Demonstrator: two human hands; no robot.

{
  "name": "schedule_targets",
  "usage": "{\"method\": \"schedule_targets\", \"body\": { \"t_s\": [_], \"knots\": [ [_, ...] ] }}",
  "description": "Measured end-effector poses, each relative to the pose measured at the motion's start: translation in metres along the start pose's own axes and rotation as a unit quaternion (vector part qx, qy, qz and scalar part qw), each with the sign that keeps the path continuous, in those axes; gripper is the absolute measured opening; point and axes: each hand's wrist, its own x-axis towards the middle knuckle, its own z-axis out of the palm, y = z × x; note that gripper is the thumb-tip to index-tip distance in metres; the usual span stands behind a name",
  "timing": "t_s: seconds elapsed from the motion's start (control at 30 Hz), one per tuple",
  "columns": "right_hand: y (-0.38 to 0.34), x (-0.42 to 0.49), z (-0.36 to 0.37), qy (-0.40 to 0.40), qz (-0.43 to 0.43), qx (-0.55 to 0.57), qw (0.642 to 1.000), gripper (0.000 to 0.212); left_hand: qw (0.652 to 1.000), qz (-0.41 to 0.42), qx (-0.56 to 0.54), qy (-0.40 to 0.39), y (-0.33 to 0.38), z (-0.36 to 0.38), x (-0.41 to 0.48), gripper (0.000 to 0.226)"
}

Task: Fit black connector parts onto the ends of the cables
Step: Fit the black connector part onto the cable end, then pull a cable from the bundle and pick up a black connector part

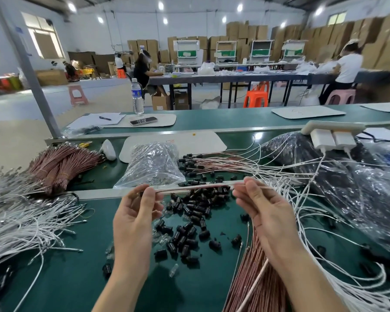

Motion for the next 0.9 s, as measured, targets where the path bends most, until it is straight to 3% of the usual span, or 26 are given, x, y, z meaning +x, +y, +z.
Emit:
{"method": "schedule_targets", "body": {
  "t_s": [0.17, 0.23, 0.3, 0.37, 0.43, 0.5, 0.6, 0.73, 0.8, 0.9],
  "knots": [
    [-0.064, 0.067, 0.024, -0.052, -0.067, -0.063, 0.994, 0.026, 0.999, -0.011, -0.029, -0.036, 0.027, 0.053, 0.045, 0.023],
    [-0.083, 0.102, 0.034, -0.035, -0.005, -0.103, 0.994, 0.039, 0.998, -0.059, -0.02, -0.032, 0.033, 0.085, 0.079, 0.031],
    [-0.085, 0.121, 0.028, -0.021, 0.101, -0.178, 0.979, 0.047, 0.987, -0.154, 0.006, -0.038, 0.033, 0.105, 0.101, 0.055],
    [-0.074, 0.121, 0.013, -0.012, 0.167, -0.213, 0.963, 0.041, 0.974, -0.202, 0.084, -0.05, 0.022, 0.107, 0.109, 0.065],
    [-0.053, 0.108, -0.003, -0.011, 0.173, -0.227, 0.958, 0.029, 0.963, -0.181, 0.182, -0.079, 0.008, 0.094, 0.104, 0.067],
    [-0.035, 0.099, -0.018, 0.0, 0.143, -0.215, 0.966, 0.026, 0.941, -0.127, 0.285, -0.132, -0.002, 0.083, 0.092, 0.051],
    [-0.022, 0.091, -0.031, 0.045, 0.098, -0.201, 0.974, 0.021, 0.854, -0.06, 0.442, -0.268, -0.009, 0.076, 0.063, 0.022],
    [-0.019, 0.085, -0.032, 0.063, 0.059, -0.223, 0.971, 0.02, 0.693, -0.079, 0.564, -0.442, -0.013, 0.092, 0.015, 0.043],
    [-0.019, 0.08, -0.029, 0.063, 0.049, -0.226, 0.971, 0.021, 0.628, -0.103, 0.605, -0.479, -0.014, 0.103, -0.004, 0.048],
    [-0.019, 0.073, -0.025, 0.066, 0.044, -0.225, 0.971, 0.02, 0.578, -0.087, 0.652, -0.483, -0.01, 0.115, -0.023, 0.048]
  ]
}}
